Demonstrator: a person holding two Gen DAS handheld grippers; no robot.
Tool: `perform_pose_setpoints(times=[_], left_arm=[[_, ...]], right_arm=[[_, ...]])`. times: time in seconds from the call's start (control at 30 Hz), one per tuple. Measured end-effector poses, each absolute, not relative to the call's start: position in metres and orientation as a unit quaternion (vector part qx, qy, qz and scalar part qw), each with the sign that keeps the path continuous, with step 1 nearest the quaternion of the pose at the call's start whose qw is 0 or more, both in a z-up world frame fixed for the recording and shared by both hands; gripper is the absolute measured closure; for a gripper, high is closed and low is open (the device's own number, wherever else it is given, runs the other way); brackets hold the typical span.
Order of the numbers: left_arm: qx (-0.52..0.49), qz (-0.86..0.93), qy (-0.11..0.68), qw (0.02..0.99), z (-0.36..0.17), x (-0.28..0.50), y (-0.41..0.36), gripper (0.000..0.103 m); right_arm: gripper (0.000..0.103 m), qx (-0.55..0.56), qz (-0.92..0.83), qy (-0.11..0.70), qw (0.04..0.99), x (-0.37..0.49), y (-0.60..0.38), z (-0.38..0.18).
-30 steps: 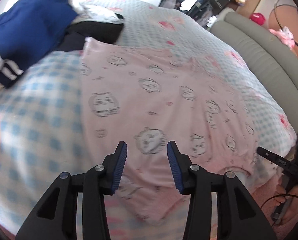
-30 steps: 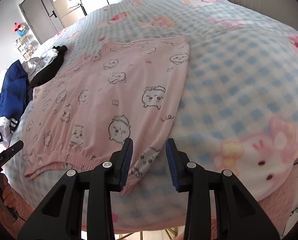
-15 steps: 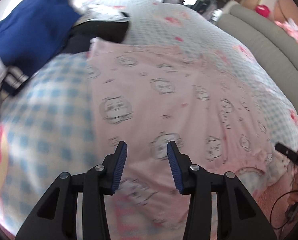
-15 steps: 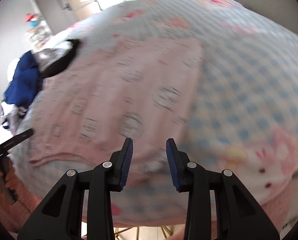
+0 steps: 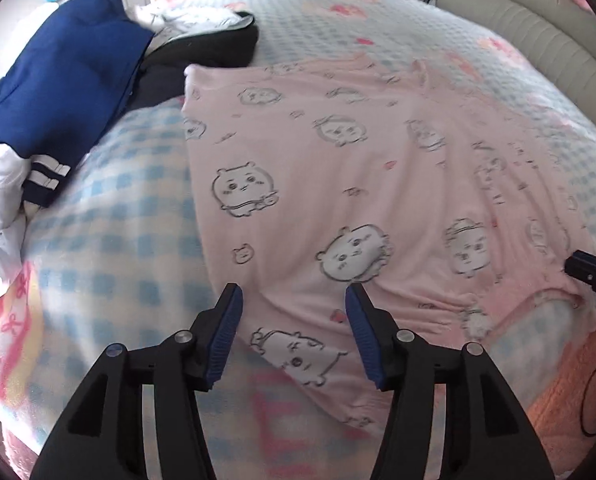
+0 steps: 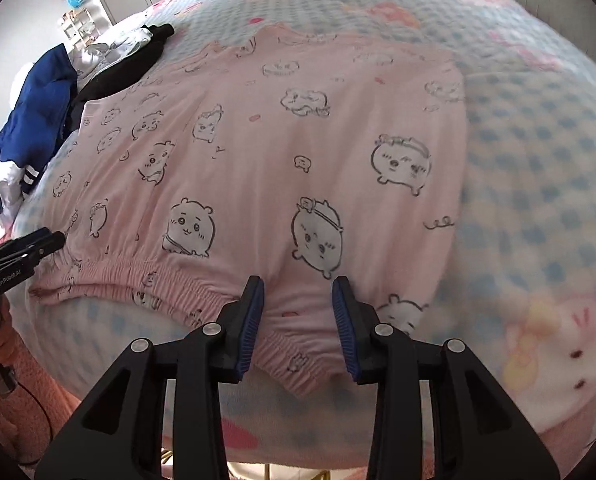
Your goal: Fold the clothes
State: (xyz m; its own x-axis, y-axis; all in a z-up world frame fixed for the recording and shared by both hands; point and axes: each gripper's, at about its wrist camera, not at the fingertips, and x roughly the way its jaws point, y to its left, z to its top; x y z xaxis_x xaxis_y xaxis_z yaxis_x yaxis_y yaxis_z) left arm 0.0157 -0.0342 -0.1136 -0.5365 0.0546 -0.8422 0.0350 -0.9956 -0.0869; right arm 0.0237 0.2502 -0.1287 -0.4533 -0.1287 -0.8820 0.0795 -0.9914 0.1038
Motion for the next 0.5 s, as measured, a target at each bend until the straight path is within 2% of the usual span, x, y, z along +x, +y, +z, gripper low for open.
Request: perform_pose_setpoints(times=[0.1,0.2,0.3,0.37,0.5], left_arm=[[-0.456,0.883,-0.089,0.066,-0.102,0.009,-0.022,0.047],[-0.493,0.850,-0.134,0.127,-0.122,-0.009,-0.007,0.046],[-0.538,0.834,-0.087,0.085,-0.144,-0.007,-0.009,0.047],[-0.535,0.835,-0.079,0.098,-0.134,0.005,-0.015,0.047],[-0.520,0.845,-0.076,0.096,-0.112,0.004,-0.027,0.047]], right_arm=[[0.067,0.488,-0.867,0.000,0.099,0.028,0.222,-0.112],[0.067,0.498,-0.858,-0.012,0.123,0.016,0.202,-0.118],[0.067,0.512,-0.851,-0.003,0.114,0.021,0.205,-0.130],[0.067,0.521,-0.847,0.001,0.108,0.025,0.208,-0.138],[0.067,0.530,-0.840,-0.042,0.111,0.032,0.237,-0.130]])
